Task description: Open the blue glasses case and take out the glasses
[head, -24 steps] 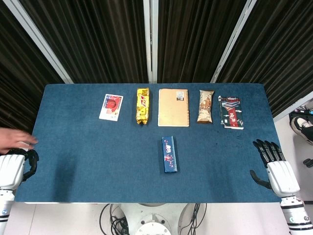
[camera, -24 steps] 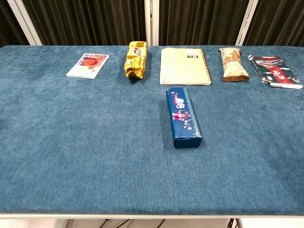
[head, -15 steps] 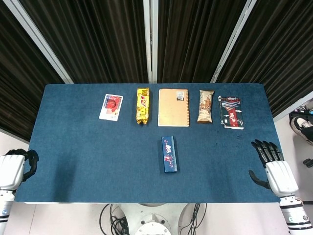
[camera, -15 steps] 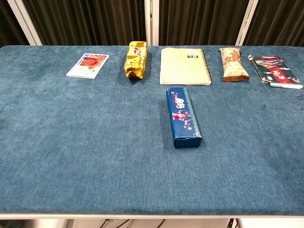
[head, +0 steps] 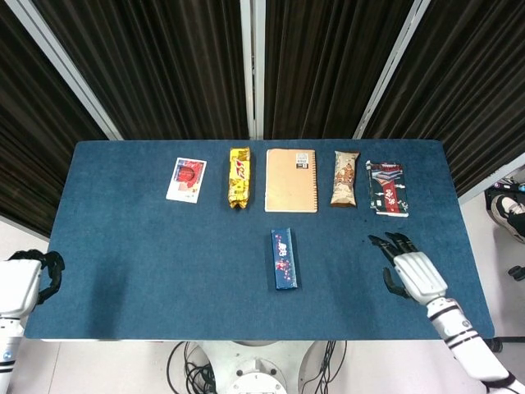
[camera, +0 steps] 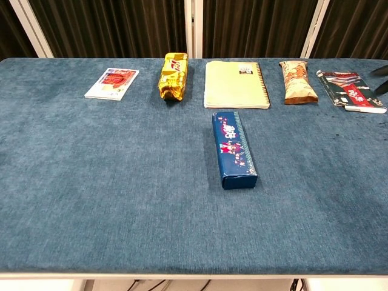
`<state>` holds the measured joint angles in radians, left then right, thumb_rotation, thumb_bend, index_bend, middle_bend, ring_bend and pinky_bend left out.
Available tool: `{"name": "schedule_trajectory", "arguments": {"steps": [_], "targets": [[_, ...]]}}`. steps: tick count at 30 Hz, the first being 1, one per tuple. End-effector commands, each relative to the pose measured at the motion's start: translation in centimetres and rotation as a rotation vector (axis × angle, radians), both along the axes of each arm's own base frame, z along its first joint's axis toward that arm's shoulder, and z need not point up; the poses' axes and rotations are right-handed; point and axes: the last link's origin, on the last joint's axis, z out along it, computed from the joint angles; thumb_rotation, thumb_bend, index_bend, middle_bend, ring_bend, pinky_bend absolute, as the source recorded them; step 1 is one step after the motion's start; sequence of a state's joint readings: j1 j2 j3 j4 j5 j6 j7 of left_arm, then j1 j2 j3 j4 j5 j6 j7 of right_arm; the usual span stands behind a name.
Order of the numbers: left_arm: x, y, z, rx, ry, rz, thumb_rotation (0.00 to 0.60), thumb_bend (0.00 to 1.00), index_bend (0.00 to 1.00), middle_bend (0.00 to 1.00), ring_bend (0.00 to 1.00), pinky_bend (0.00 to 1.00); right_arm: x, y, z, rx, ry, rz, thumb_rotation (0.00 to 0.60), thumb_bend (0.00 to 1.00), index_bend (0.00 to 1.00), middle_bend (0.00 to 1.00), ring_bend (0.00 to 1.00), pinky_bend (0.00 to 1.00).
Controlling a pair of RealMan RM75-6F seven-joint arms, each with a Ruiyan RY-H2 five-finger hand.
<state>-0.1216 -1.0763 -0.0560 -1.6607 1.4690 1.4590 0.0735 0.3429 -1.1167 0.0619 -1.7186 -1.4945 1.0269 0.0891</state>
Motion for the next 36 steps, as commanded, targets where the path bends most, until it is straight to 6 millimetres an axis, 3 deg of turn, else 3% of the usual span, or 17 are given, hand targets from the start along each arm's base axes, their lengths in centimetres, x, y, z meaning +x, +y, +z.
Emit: {"name": "schedule_trajectory", "arguments": {"steps": [1, 17, 28, 32, 36], "targets": [[0.0, 0.0, 0.0, -0.001, -0.001, 0.0, 0.6, 0.58, 0.66, 0.64, 0.45, 0.44, 2.1, -3.8, -3.4, 0.116, -0.038, -0.016, 0.6, 0.79, 0.0, 0.2, 0.0, 0.0], [-0.1, 0.1, 0.1, -0.003, -0.008, 0.001, 0.6, 0.58, 0.66, 0.64, 0.45, 0.44, 7.9, -8.9, -12.0, 0.302, -0.062, 0.039, 0.6, 0.81, 0.0, 0.19, 0.0, 0.0], [-0.1, 0.1, 0.1, -0.003, -0.011, 0.003, 0.6, 0.58, 0.66, 0.64, 0.45, 0.44, 14.6, -9.5, -15.7, 0.388, -0.091, 0.185, 0.6, 0.77, 0.0, 0.19, 0.0, 0.0], [-0.1, 0.1, 0.1, -0.003, -0.013, 0.003, 0.6, 0.58, 0.66, 0.64, 0.45, 0.44, 15.8, -8.4, -16.1, 0.428, -0.101, 0.223, 0.6, 0.67, 0.0, 0.18, 0.0, 0.0], [-0.1, 0.1, 0.1, -0.005, -0.015, 0.003, 0.6, 0.58, 0.66, 0.64, 0.45, 0.44, 15.4, -7.6, -15.2, 0.415, -0.105, 0.246, 0.6, 0.42, 0.0, 0.18, 0.0, 0.0]]}}
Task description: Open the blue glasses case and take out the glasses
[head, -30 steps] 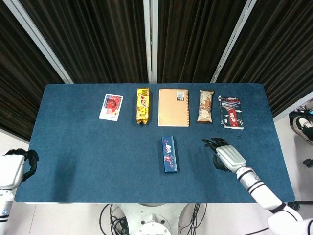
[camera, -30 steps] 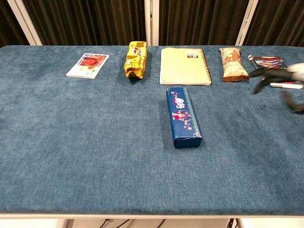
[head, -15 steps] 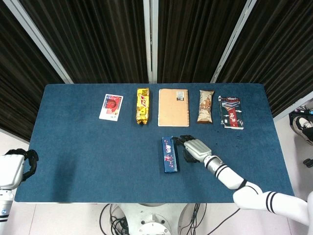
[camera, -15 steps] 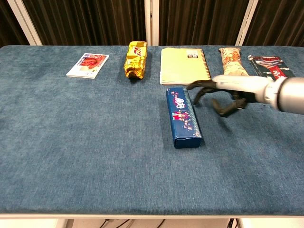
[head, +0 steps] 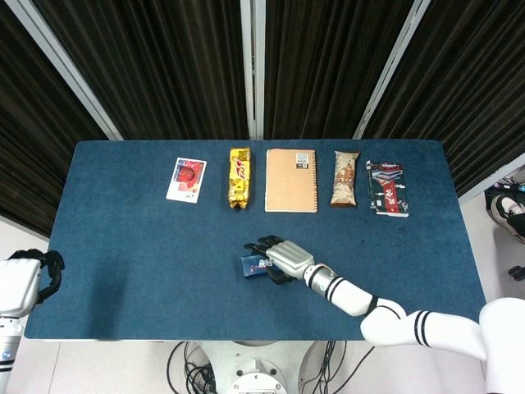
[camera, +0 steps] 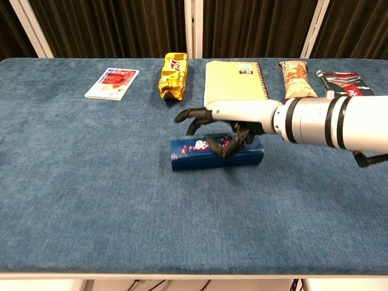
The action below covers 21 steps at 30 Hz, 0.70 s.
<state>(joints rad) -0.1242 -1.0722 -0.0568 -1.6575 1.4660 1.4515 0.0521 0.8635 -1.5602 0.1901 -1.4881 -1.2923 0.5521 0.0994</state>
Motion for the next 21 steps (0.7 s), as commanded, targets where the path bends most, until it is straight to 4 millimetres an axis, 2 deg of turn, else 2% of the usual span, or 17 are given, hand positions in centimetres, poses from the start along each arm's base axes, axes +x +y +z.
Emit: {"name": "schedule_trajectory", "arguments": {"steps": [1, 4, 7, 10, 15, 21], "targets": [[0.0, 0.0, 0.0, -0.001, 0.0, 0.001, 0.6, 0.58, 0.66, 0.64, 0.45, 0.44, -0.7, 0.5, 1.0, -0.025, -0.008, 0.015, 0.6, 0.37, 0.0, 0.18, 0.0, 0.0], [0.0, 0.2, -0.1, -0.004, 0.017, 0.007, 0.6, 0.58, 0.66, 0.64, 0.45, 0.44, -1.5, 0.7, 1.5, -0.063, -0.009, 0.024, 0.6, 0.29, 0.0, 0.18, 0.0, 0.0], [0.1, 0.1, -0.1, -0.001, 0.017, 0.009, 0.6, 0.58, 0.66, 0.64, 0.45, 0.44, -2.3, 0.5, 1.5, -0.1, 0.012, 0.044, 0.6, 0.28, 0.01, 0.18, 0.0, 0.0], [0.1, 0.1, -0.1, -0.001, 0.018, 0.01, 0.6, 0.58, 0.66, 0.64, 0.45, 0.44, -2.6, 0.4, 1.1, -0.118, 0.023, 0.06, 0.6, 0.28, 0.07, 0.18, 0.0, 0.0], [0.1, 0.1, -0.1, -0.001, 0.021, 0.01, 0.6, 0.58, 0.66, 0.64, 0.45, 0.44, -2.6, 0.3, 0.9, -0.118, 0.023, 0.063, 0.6, 0.33, 0.16, 0.18, 0.0, 0.0], [0.1, 0.1, -0.1, -0.001, 0.02, 0.01, 0.6, 0.58, 0.66, 0.64, 0.45, 0.44, -2.7, 0.3, 0.9, -0.117, 0.028, 0.064, 0.6, 0.37, 0.19, 0.19, 0.0, 0.0]]}}
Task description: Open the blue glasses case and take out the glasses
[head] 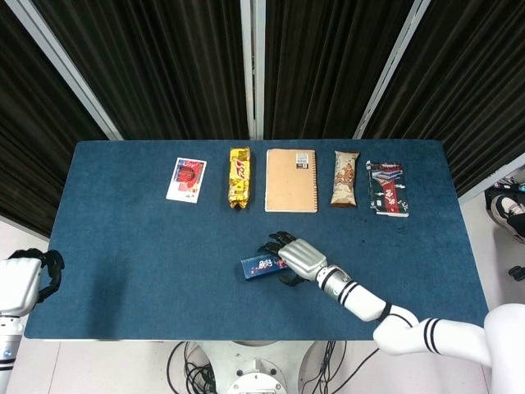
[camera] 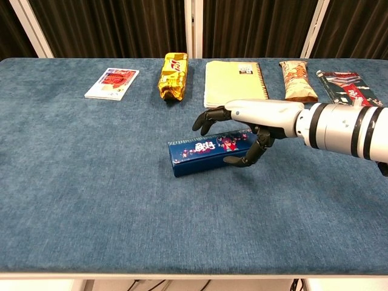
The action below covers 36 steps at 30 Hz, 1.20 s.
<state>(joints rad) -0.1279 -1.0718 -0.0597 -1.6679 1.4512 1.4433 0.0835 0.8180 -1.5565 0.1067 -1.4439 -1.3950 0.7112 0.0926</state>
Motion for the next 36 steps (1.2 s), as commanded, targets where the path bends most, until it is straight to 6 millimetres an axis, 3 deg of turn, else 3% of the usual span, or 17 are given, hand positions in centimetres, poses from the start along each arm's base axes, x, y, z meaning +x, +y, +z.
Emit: {"name": "schedule_trajectory", "arguments": {"steps": [1, 30, 36], "targets": [[0.0, 0.0, 0.0, 0.0, -0.001, 0.0, 0.6, 0.58, 0.66, 0.64, 0.45, 0.44, 0.0, -0.1, 0.0, 0.0, 0.001, -0.002, 0.6, 0.37, 0.2, 0.19, 0.0, 0.0], [0.0, 0.0, 0.0, 0.0, -0.007, 0.0, 0.6, 0.58, 0.66, 0.64, 0.45, 0.44, 0.5, -0.9, -1.0, 0.008, 0.008, -0.019, 0.6, 0.44, 0.29, 0.22, 0.0, 0.0], [0.0, 0.0, 0.0, -0.001, -0.007, 0.0, 0.6, 0.58, 0.66, 0.64, 0.45, 0.44, 0.9, -1.4, -1.3, 0.002, 0.003, -0.02, 0.6, 0.52, 0.33, 0.24, 0.0, 0.0]]}}
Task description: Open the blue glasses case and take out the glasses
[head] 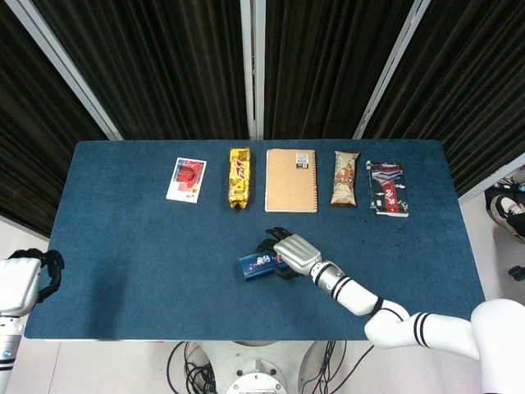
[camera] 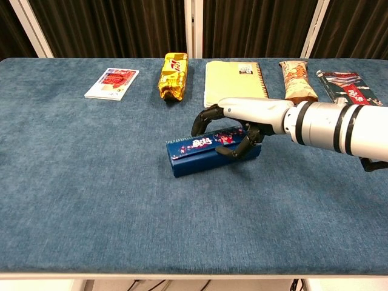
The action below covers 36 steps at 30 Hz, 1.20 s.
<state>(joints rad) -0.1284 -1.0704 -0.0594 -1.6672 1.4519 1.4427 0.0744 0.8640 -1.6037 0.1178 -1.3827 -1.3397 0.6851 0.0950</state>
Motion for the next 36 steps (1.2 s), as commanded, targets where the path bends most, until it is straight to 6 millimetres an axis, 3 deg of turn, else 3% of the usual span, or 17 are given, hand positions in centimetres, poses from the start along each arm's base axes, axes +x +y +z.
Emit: {"name": "schedule_trajectory", "arguments": {"steps": [1, 7, 14, 20, 25, 30, 36], "targets": [[0.0, 0.0, 0.0, 0.0, 0.0, 0.0, 0.6, 0.58, 0.66, 0.64, 0.45, 0.44, 0.3, -0.4, -0.1, -0.002, -0.002, -0.002, 0.6, 0.53, 0.33, 0.24, 0.0, 0.0], [0.0, 0.0, 0.0, -0.001, -0.001, 0.0, 0.6, 0.58, 0.66, 0.64, 0.45, 0.44, 1.2, -1.7, -0.9, -0.009, 0.001, -0.014, 0.6, 0.5, 0.32, 0.23, 0.0, 0.0], [0.0, 0.0, 0.0, -0.002, -0.002, 0.001, 0.6, 0.58, 0.66, 0.64, 0.45, 0.44, 2.7, -3.9, -1.9, -0.042, 0.002, -0.038, 0.6, 0.48, 0.1, 0.16, 0.0, 0.0], [0.0, 0.0, 0.1, -0.002, -0.006, 0.002, 0.6, 0.58, 0.66, 0.64, 0.45, 0.44, 3.1, -5.5, -1.3, -0.107, -0.011, -0.054, 0.6, 0.48, 0.07, 0.09, 0.0, 0.0], [-0.1, 0.0, 0.1, -0.004, -0.008, -0.001, 0.6, 0.58, 0.66, 0.64, 0.45, 0.44, 1.0, -3.9, 1.1, -0.142, -0.034, -0.043, 0.6, 0.49, 0.07, 0.12, 0.0, 0.0], [0.0, -0.1, 0.0, -0.004, -0.003, -0.002, 0.6, 0.58, 0.66, 0.64, 0.45, 0.44, -2.3, -1.0, 3.4, -0.112, -0.049, -0.076, 0.6, 0.61, 0.07, 0.24, 0.0, 0.0], [0.0, -0.1, 0.0, -0.002, 0.001, -0.001, 0.6, 0.58, 0.66, 0.64, 0.45, 0.44, -4.2, 0.5, 3.9, -0.081, -0.043, -0.081, 0.6, 0.66, 0.06, 0.27, 0.0, 0.0]]}}
